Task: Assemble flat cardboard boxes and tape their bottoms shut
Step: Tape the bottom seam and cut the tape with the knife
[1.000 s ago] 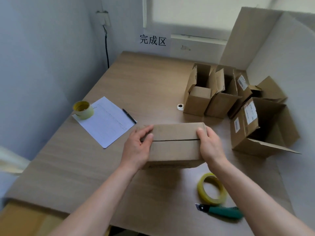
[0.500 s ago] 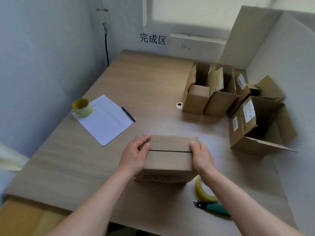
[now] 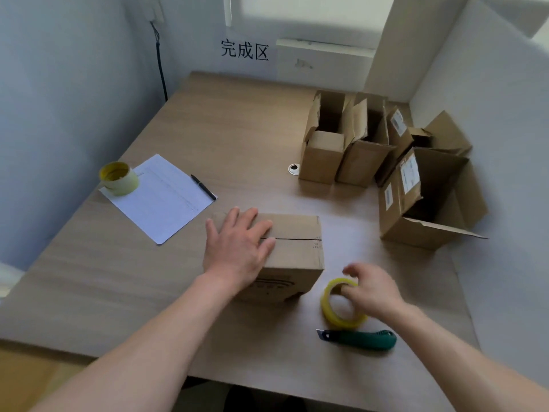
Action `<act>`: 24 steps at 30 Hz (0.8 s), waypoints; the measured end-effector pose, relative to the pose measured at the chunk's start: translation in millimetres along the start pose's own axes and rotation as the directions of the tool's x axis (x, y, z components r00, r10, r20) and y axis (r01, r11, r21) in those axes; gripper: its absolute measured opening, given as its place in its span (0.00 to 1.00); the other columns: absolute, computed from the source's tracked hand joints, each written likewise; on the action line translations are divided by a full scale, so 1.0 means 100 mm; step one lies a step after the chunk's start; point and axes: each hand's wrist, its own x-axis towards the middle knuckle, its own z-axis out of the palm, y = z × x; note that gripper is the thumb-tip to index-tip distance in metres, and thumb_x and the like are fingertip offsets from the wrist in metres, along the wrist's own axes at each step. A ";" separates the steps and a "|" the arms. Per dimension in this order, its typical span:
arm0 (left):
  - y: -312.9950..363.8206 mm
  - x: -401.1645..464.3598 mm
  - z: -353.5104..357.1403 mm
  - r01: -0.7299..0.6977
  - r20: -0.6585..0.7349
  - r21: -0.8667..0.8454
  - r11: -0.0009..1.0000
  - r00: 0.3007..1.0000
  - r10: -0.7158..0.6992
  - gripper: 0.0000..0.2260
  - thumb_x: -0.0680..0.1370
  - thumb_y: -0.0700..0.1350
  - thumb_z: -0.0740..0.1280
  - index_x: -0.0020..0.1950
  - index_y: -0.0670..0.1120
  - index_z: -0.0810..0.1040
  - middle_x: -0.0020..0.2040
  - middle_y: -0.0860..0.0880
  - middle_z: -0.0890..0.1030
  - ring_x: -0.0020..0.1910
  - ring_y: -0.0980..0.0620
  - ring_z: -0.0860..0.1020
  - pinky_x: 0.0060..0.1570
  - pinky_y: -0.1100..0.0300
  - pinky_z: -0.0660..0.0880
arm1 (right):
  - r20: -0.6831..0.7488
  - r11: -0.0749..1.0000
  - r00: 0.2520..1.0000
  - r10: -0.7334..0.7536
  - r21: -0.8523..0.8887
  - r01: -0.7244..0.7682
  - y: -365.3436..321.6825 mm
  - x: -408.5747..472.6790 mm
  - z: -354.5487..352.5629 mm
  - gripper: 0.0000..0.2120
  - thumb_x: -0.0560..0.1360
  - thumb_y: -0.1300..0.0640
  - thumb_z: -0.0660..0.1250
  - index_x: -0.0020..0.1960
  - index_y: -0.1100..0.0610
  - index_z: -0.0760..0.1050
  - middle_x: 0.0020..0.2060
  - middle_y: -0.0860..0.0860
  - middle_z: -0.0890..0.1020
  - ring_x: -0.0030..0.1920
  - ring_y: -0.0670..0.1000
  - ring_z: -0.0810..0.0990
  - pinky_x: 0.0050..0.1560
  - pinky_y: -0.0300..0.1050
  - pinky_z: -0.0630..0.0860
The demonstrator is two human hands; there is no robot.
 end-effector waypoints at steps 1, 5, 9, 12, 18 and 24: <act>0.01 0.02 0.01 0.007 0.004 0.009 1.000 1.000 -0.007 0.17 0.80 0.62 0.53 0.67 0.62 0.68 0.76 0.56 0.62 0.76 0.48 0.54 0.67 0.39 0.55 | 0.079 0.983 0.996 -0.028 -0.177 0.042 0.09 -0.04 0.08 0.16 0.68 0.45 0.69 0.55 0.47 0.80 0.50 0.46 0.80 0.54 0.50 0.77 0.49 0.44 0.75; -0.01 0.02 0.03 0.008 -0.020 0.011 1.000 1.000 -0.008 0.17 0.80 0.62 0.54 0.66 0.61 0.70 0.75 0.56 0.64 0.76 0.49 0.56 0.67 0.40 0.55 | 0.187 0.937 0.975 -0.116 -0.304 0.170 0.15 -0.10 0.37 0.15 0.67 0.41 0.62 0.40 0.51 0.80 0.43 0.47 0.77 0.51 0.53 0.74 0.45 0.44 0.70; -0.02 0.01 0.04 0.011 -0.023 -0.017 1.000 1.000 -0.011 0.17 0.79 0.61 0.55 0.66 0.61 0.71 0.75 0.56 0.65 0.76 0.49 0.56 0.67 0.40 0.55 | 0.281 0.912 0.943 -0.178 -0.313 0.265 0.13 -0.06 0.45 0.15 0.63 0.39 0.61 0.38 0.48 0.78 0.47 0.47 0.76 0.53 0.52 0.71 0.50 0.46 0.68; -0.01 0.00 0.03 0.013 -0.031 -0.032 0.999 0.999 -0.014 0.16 0.80 0.61 0.56 0.66 0.61 0.72 0.75 0.56 0.65 0.76 0.49 0.56 0.67 0.41 0.53 | 0.333 0.880 0.918 -0.216 -0.341 0.331 0.17 -0.06 0.49 0.11 0.64 0.41 0.61 0.37 0.48 0.72 0.48 0.47 0.73 0.57 0.52 0.69 0.52 0.49 0.66; 0.00 0.00 0.00 0.022 0.001 -0.023 0.999 1.000 -0.022 0.17 0.80 0.62 0.55 0.67 0.62 0.70 0.76 0.57 0.62 0.77 0.49 0.54 0.70 0.39 0.53 | -0.015 0.917 1.000 -0.023 0.398 0.027 -0.05 0.14 -0.09 0.14 0.81 0.51 0.58 0.39 0.55 0.73 0.31 0.50 0.81 0.38 0.55 0.79 0.40 0.53 0.74; -0.01 0.00 0.01 0.002 0.007 -0.019 1.000 1.000 -0.002 0.18 0.80 0.61 0.53 0.68 0.61 0.69 0.76 0.56 0.61 0.77 0.48 0.55 0.69 0.38 0.53 | -0.276 0.501 0.902 -0.331 0.759 0.416 -0.89 0.07 -1.10 0.17 0.80 0.51 0.59 0.44 0.64 0.75 0.29 0.60 0.79 0.30 0.53 0.78 0.34 0.42 0.76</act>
